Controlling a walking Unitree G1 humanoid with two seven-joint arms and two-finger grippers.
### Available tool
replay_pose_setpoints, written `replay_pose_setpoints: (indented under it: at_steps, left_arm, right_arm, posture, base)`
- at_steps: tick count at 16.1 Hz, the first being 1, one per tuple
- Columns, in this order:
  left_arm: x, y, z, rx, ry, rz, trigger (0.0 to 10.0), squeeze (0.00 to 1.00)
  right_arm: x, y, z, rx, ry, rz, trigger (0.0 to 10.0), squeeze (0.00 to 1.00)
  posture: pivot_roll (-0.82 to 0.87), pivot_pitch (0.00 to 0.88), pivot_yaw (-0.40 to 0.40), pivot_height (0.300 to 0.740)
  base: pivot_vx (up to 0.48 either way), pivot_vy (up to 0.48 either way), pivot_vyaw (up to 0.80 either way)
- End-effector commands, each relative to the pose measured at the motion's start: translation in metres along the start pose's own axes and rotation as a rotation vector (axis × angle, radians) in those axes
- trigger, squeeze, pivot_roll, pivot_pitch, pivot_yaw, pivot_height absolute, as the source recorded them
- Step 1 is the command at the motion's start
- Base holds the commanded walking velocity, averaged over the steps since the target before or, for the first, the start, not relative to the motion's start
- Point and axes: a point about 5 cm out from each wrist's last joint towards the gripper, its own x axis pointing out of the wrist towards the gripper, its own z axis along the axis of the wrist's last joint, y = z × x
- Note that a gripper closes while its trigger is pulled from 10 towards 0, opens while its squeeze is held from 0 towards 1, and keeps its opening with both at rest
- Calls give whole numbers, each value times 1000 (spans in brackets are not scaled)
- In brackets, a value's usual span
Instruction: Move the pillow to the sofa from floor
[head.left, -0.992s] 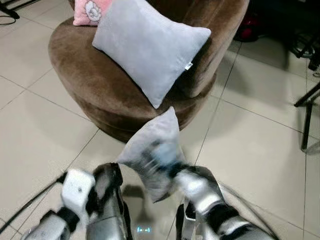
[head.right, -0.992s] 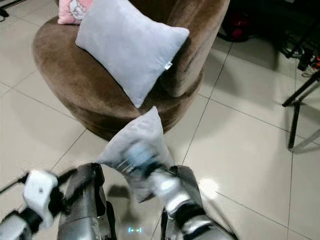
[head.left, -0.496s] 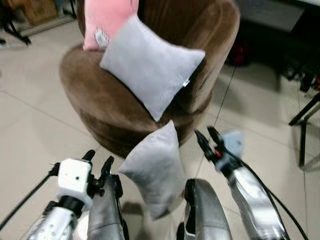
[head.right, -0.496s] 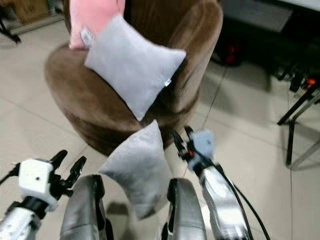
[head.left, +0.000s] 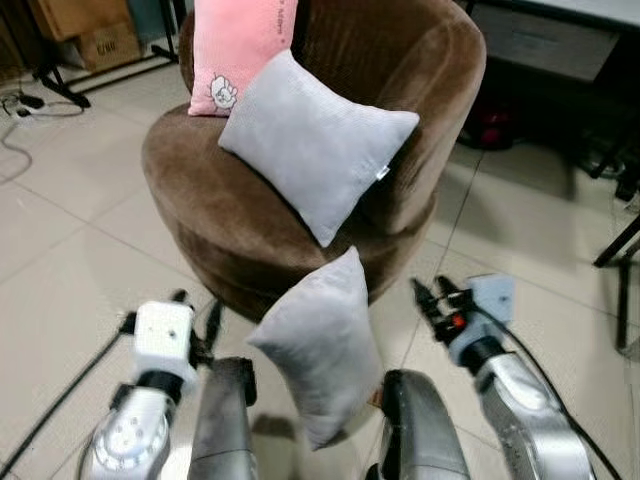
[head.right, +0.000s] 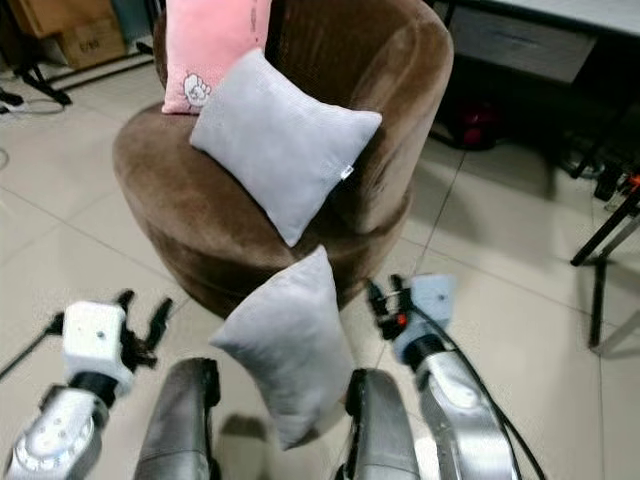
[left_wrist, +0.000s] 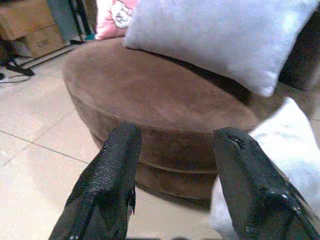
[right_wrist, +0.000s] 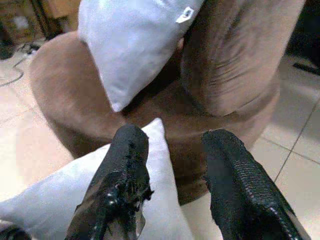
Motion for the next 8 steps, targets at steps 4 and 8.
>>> replay_pose_setpoints:
  at_steps: [4, 8]
  left_arm:
    - [9, -1, 0, 30, -18, 12, 10000, 0]
    - [19, -1, 3, 41, -38, -4, 10000, 0]
  right_arm:
    - [13, -4, 6, 7, 15, -26, 10000, 0]
    - [17, -3, 7, 10, 2, -42, 10000, 0]
  posture:
    - [104, 0, -53, 601]
    - [93, 0, -27, 641]
  base:
    - [0, 0, 0]
    - [0, 0, 0]
